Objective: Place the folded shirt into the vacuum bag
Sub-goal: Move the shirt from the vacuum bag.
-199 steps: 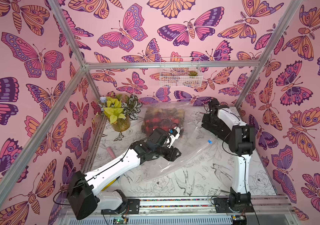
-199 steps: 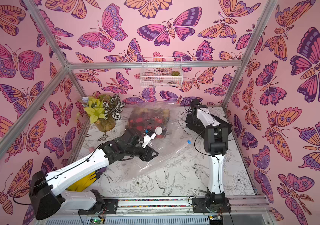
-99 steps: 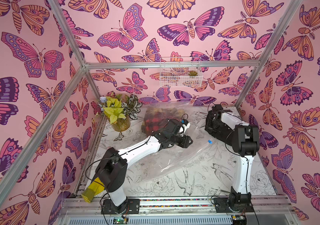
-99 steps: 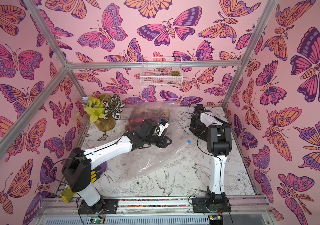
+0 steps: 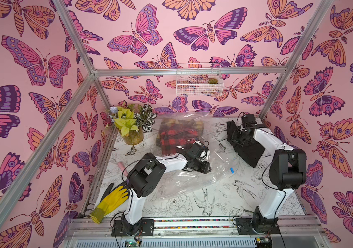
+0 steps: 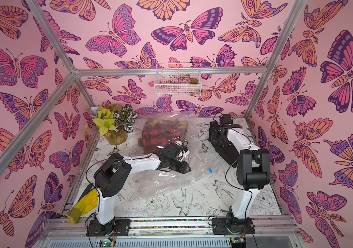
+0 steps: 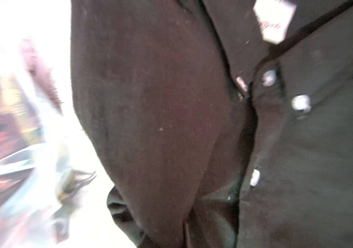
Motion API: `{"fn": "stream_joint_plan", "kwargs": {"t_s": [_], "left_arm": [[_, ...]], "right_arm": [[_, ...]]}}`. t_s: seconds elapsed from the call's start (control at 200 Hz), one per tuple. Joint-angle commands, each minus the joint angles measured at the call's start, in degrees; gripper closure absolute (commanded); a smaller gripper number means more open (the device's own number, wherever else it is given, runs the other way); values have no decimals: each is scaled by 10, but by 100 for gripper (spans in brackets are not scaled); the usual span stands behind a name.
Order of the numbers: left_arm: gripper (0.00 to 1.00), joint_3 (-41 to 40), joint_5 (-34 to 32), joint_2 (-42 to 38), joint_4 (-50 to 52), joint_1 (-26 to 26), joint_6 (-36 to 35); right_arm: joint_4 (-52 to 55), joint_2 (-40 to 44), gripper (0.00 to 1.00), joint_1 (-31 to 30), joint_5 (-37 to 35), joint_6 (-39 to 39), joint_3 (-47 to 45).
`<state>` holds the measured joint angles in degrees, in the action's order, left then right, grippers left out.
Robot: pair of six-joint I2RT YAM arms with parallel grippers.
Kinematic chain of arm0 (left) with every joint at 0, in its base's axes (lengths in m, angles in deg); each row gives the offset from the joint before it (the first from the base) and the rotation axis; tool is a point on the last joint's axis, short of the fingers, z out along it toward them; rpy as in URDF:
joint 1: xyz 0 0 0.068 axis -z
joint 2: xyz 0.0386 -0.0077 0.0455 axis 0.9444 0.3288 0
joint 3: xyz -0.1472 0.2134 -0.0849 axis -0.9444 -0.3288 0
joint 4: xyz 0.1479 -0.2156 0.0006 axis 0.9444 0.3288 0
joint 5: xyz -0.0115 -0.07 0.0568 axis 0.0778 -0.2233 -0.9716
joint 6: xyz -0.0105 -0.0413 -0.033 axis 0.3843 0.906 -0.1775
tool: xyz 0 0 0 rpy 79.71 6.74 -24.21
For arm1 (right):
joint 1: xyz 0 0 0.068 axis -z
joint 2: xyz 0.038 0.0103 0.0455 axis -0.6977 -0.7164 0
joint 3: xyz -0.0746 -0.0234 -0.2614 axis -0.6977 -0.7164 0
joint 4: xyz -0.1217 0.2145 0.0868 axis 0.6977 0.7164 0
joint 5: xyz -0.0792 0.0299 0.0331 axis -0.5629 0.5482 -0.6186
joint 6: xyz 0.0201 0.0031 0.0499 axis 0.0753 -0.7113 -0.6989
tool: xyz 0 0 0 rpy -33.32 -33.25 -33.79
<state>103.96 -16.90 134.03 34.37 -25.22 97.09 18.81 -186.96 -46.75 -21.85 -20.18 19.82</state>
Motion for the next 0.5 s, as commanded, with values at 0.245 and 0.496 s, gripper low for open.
{"fn": "stream_joint_plan", "kwargs": {"t_s": [0.245, 0.496], "left_arm": [[52, -67, 9, 1, 68, -42, -7], [53, -87, 10, -35, 37, -43, -6]], "right_arm": [[62, 169, 100, -12, 15, 62, -13], [167, 274, 100, -190, -79, 153, 10]]}}
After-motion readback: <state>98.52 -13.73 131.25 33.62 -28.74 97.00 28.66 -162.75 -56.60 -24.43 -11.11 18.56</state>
